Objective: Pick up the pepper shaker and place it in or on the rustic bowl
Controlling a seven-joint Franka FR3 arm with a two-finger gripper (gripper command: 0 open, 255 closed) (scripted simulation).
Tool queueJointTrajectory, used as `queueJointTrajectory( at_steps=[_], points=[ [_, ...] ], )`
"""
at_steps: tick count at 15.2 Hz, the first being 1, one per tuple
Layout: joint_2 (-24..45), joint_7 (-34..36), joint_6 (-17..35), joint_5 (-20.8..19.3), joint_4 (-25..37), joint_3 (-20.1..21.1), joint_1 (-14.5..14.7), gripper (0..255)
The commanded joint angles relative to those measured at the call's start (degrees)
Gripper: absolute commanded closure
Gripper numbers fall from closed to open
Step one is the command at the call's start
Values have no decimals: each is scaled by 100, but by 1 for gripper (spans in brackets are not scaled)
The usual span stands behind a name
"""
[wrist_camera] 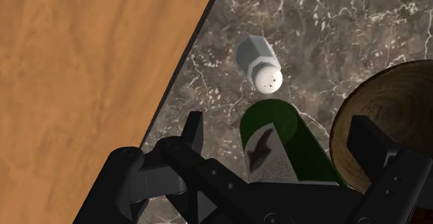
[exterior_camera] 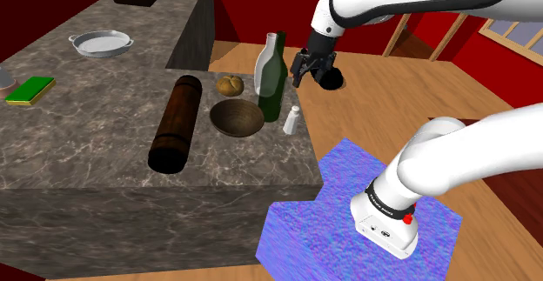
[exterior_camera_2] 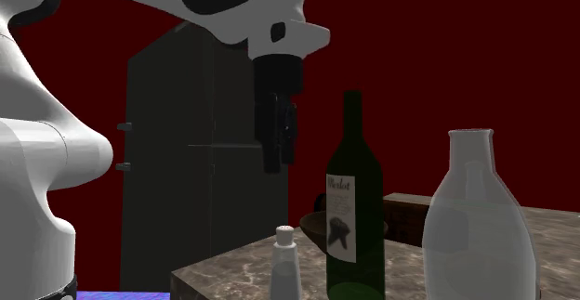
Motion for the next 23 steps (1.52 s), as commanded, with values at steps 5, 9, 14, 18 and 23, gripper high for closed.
queueJointTrajectory(
  at_steps=[5, 9, 14, 18, 23],
  points=[
    [882, 75, 1031, 65, -360, 99, 44, 0],
    [1052, 62, 1390, 95, -549, 114, 62, 0],
    [1227, 48, 1718, 125, -701, 127, 81, 0],
    [1228, 48, 1718, 125, -701, 127, 81, 0],
    [1228, 48, 1717, 124, -700, 126, 81, 255]
  ],
)
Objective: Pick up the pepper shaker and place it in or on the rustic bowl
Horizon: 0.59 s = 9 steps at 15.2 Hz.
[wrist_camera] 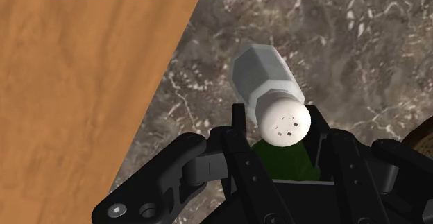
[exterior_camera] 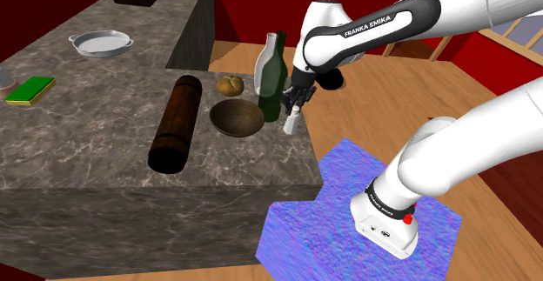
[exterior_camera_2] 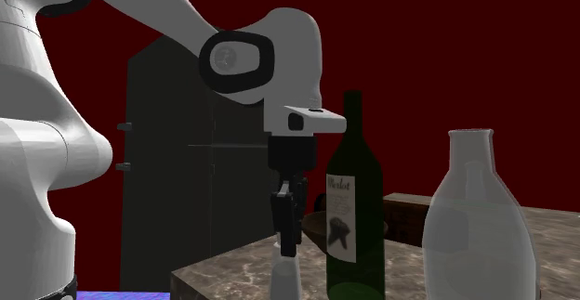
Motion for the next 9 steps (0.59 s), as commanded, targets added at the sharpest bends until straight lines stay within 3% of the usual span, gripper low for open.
queueJointTrajectory(
  at_steps=[1, 9],
  points=[
    [2, 0, 0, 1, -2, 1, 1, 255],
    [-101, 17, -182, -13, 79, 0, -4, 255]
  ],
)
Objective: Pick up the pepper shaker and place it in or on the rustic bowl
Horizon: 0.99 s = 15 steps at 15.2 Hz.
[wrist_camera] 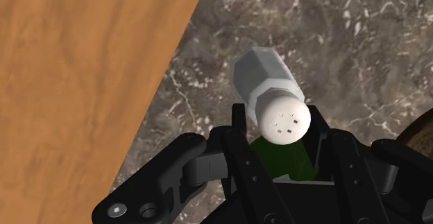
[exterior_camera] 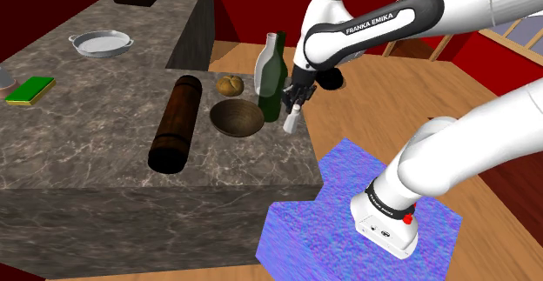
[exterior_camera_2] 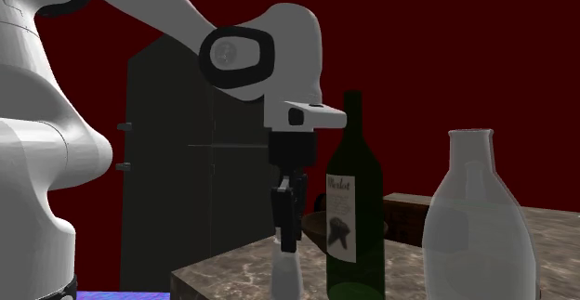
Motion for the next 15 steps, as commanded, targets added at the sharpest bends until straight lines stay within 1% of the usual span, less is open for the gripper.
queueJointTrajectory(
  at_steps=[1, 15],
  points=[
    [-91, 18, -157, -10, 65, 2, -2, 255],
    [-591, 117, -1379, -79, 790, -10, -27, 255]
  ],
)
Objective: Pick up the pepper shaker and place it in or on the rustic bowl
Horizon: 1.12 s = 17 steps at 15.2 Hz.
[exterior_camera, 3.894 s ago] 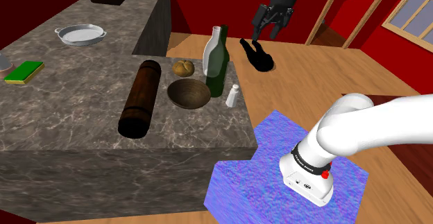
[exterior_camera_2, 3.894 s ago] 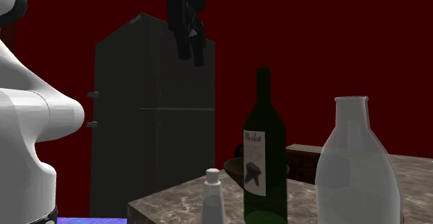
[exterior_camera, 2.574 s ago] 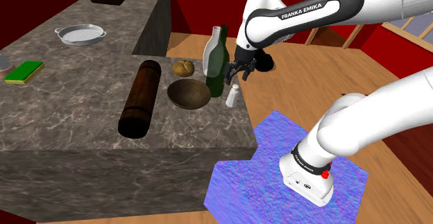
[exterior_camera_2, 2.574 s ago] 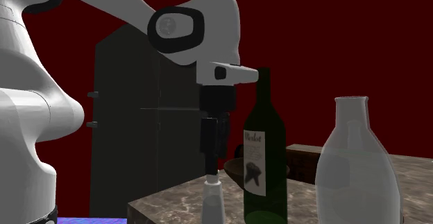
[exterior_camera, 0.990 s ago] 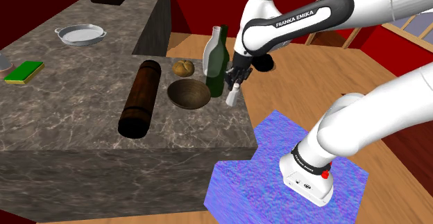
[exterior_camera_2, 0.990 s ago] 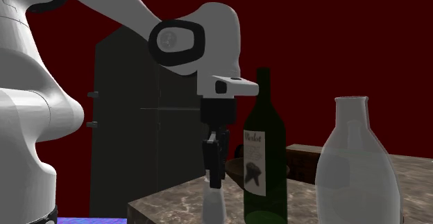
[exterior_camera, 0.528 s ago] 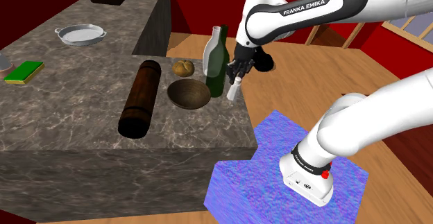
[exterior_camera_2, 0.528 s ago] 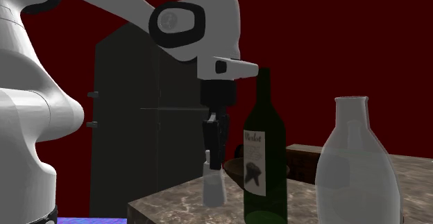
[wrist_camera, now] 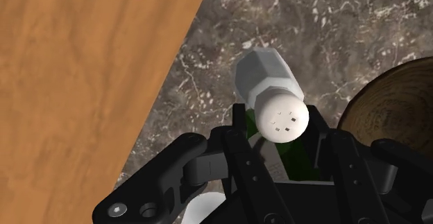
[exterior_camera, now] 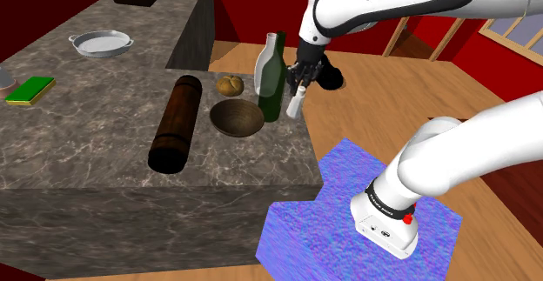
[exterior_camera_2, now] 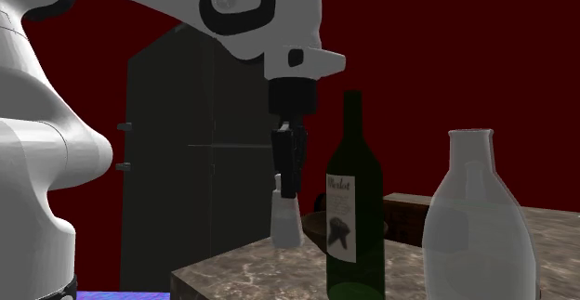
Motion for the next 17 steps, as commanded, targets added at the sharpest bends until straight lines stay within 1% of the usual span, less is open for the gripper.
queueJointTrajectory(
  at_steps=[1, 12, 17],
  points=[
    [-51, 7, -174, -10, 120, -7, -5, 255],
    [-205, 69, -1041, -42, 835, -20, -13, 255],
    [529, 620, -1059, 111, 1635, 388, 193, 255]
  ],
)
